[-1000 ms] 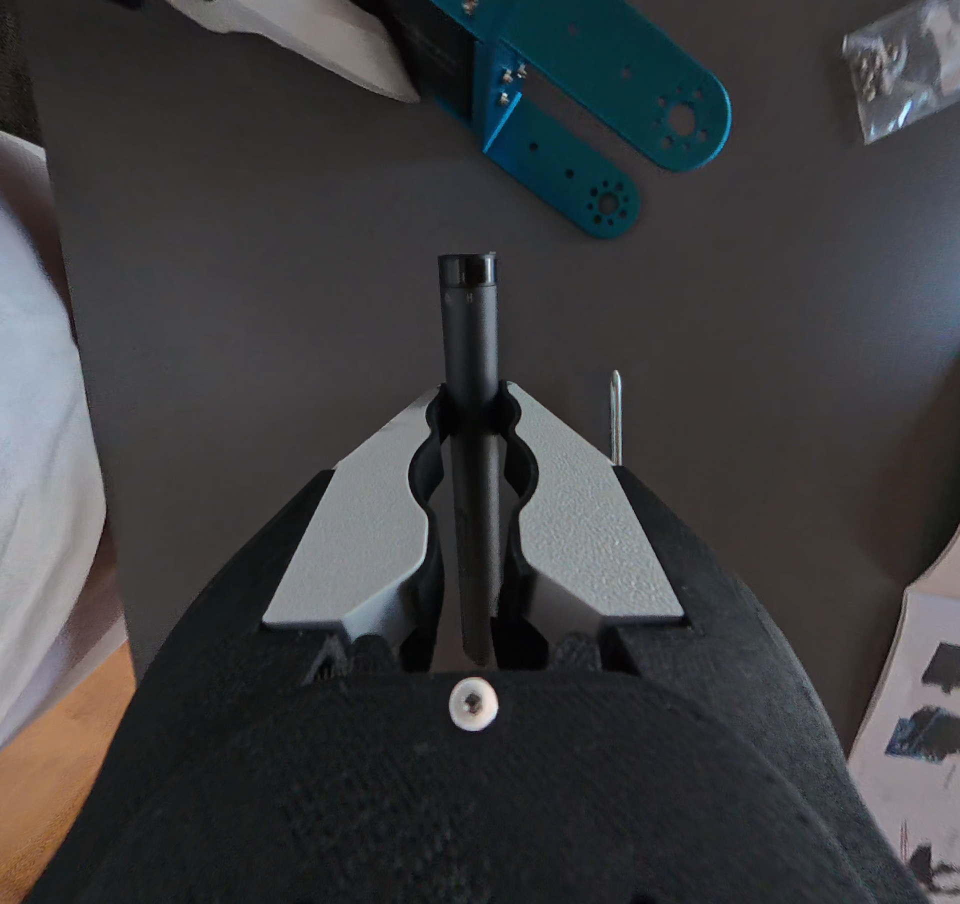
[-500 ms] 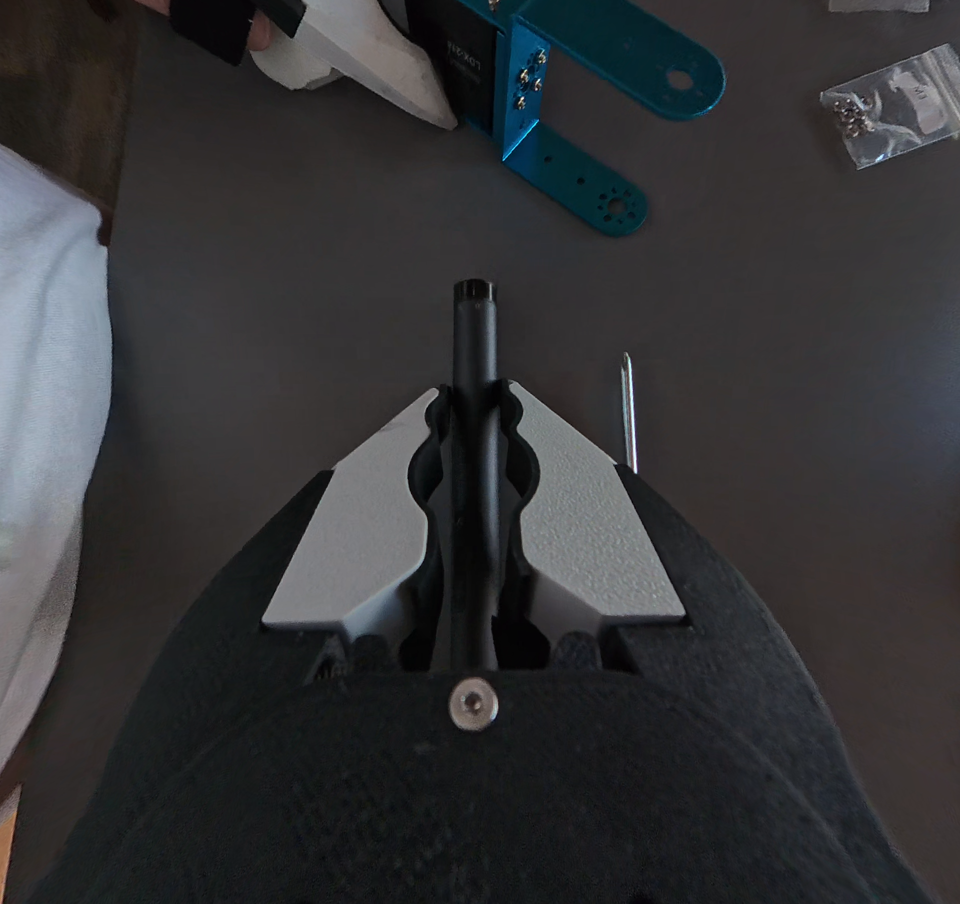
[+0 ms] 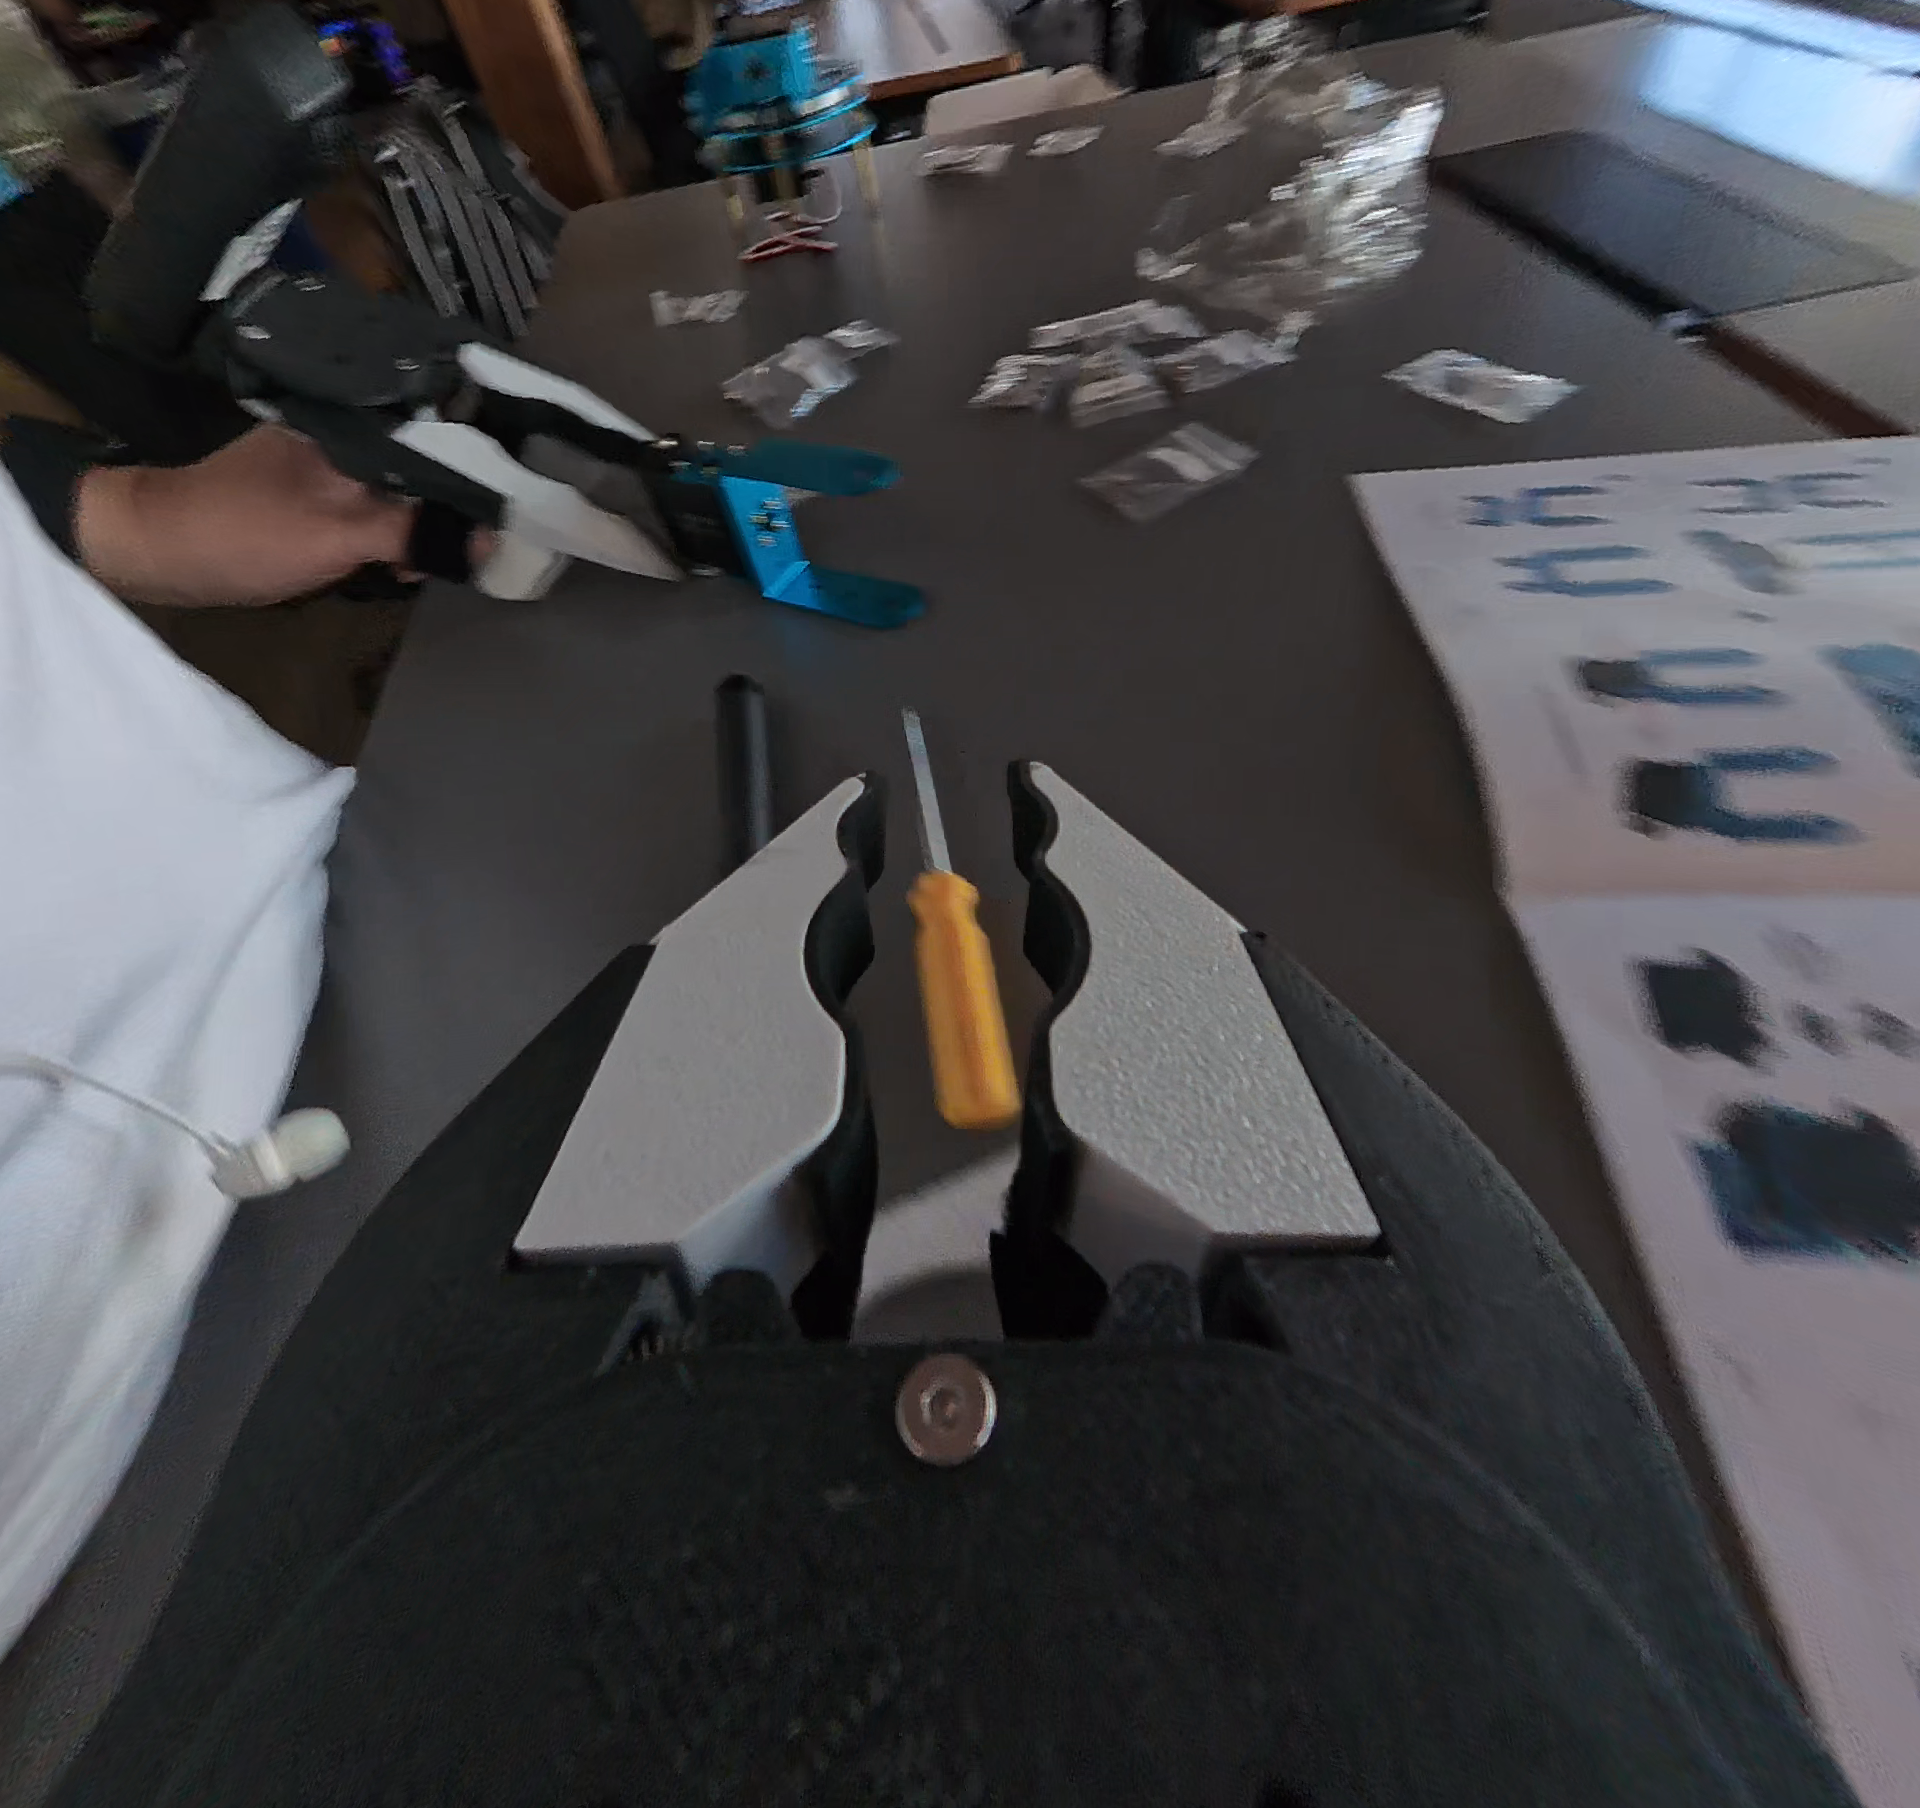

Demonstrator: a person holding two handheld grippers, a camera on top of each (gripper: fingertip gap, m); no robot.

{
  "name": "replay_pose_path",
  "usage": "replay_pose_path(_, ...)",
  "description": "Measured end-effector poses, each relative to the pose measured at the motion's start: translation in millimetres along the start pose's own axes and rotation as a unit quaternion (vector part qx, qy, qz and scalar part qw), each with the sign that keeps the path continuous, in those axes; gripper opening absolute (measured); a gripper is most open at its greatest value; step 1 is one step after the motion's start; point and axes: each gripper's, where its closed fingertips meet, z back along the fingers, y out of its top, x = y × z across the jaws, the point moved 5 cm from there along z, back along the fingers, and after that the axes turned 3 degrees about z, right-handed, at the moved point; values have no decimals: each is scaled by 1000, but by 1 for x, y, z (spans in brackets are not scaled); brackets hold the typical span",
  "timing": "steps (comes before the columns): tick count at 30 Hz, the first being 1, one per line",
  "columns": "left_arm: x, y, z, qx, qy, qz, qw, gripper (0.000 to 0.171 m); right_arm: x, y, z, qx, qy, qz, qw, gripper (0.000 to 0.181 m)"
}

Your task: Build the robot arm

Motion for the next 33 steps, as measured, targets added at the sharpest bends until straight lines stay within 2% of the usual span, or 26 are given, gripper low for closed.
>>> replay_pose_path(3, -6, -1, 7, 34, 1, 38, 999, 58, 42, -13, 48, 22, -94, 0, 995, 26)
replay_pose_path(7, -8, 1, 3, 24, 4, 29, 999, 56, 89, -38, 111, 66, -226, 15, 972, 37)
replay_pose_path(9, -6, 0, 1, 19, 11, 15, 1000, 54, 104, -50, 135, 79, -274, -2, 958, 37)
replay_pose_path(11, -7, 0, 2, 22, 16, 21, 999, 55, 112, -53, 148, 119, -286, -41, 950, 36)
replay_pose_path(14, -7, 0, 2, 23, 19, 22, 999, 54, 115, -53, 153, 170, -283, -94, 939, 29)
replay_pose_path(19, -8, 1, 1, 24, 26, 26, 999, 51, 112, -48, 151, 192, -319, -31, 928, 14)
replay_pose_path(24, -6, 1, 1, 26, 24, 24, 999, 43, 116, -51, 152, 193, -313, -50, 929, 2)
replay_pose_path(33, -6, 1, 1, 28, 23, 23, 999, 39, 119, -52, 154, 200, -306, -72, 928, 0)
